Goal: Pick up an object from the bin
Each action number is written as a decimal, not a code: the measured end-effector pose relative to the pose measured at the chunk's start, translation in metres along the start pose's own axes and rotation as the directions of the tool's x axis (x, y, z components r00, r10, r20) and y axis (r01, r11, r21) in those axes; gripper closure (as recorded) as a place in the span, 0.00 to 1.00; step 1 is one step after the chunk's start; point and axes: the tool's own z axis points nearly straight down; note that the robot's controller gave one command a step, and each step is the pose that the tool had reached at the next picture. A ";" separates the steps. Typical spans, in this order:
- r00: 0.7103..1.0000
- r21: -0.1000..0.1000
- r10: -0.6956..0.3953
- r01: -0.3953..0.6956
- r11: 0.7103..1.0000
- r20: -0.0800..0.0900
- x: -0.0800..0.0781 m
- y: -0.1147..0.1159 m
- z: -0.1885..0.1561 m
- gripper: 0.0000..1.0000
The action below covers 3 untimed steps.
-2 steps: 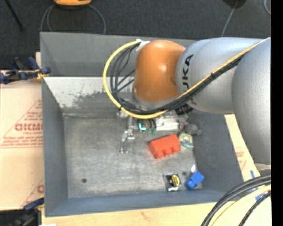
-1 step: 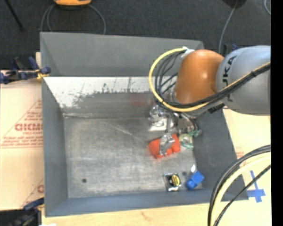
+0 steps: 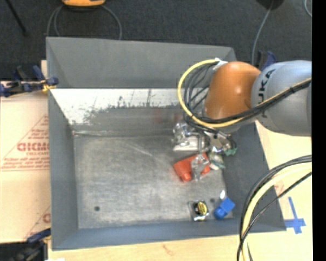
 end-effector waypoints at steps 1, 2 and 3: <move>1.000 0.005 0.002 -0.002 1.000 -0.002 0.000 -0.003 -0.003 1.00; 0.951 0.004 -0.307 0.307 0.952 0.017 -0.003 -0.007 -0.004 1.00; 0.855 0.019 -0.519 0.519 0.855 -0.014 -0.015 0.013 -0.004 1.00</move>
Offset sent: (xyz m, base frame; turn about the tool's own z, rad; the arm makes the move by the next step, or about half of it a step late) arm 0.0000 0.0000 0.0000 0.0000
